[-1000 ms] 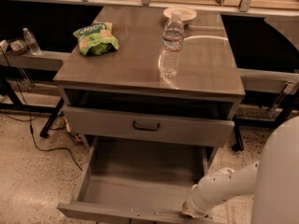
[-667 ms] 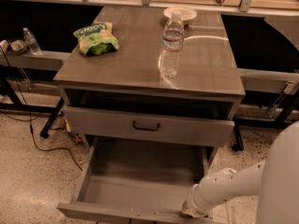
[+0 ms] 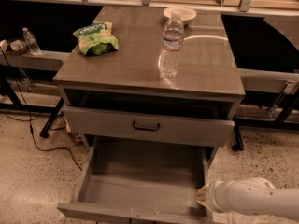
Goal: Open middle drawer
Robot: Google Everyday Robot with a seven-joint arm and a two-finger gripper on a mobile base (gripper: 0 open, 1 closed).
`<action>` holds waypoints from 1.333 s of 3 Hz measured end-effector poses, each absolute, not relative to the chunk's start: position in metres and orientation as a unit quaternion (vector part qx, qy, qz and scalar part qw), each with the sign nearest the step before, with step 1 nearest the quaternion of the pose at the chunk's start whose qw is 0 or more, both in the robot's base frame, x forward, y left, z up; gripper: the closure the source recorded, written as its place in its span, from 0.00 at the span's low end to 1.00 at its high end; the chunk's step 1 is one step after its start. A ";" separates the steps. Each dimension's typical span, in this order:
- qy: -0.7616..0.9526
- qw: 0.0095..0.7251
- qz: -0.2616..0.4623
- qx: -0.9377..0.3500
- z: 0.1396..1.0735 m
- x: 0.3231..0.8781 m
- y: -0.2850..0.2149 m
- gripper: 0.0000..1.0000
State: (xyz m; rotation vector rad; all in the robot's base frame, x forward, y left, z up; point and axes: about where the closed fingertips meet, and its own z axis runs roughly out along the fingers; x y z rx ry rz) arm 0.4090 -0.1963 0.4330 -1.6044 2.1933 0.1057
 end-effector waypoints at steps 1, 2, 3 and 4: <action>0.801 0.235 -0.015 -0.551 0.465 0.415 -0.244 1.00; 0.807 0.259 -0.072 -0.525 0.507 0.420 -0.291 1.00; 0.806 0.266 -0.079 -0.523 0.513 0.423 -0.294 1.00; 0.801 0.293 -0.104 -0.512 0.538 0.433 -0.304 1.00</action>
Offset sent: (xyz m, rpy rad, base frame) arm 0.0123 -0.1594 0.1309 -0.1617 -0.3231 -0.2482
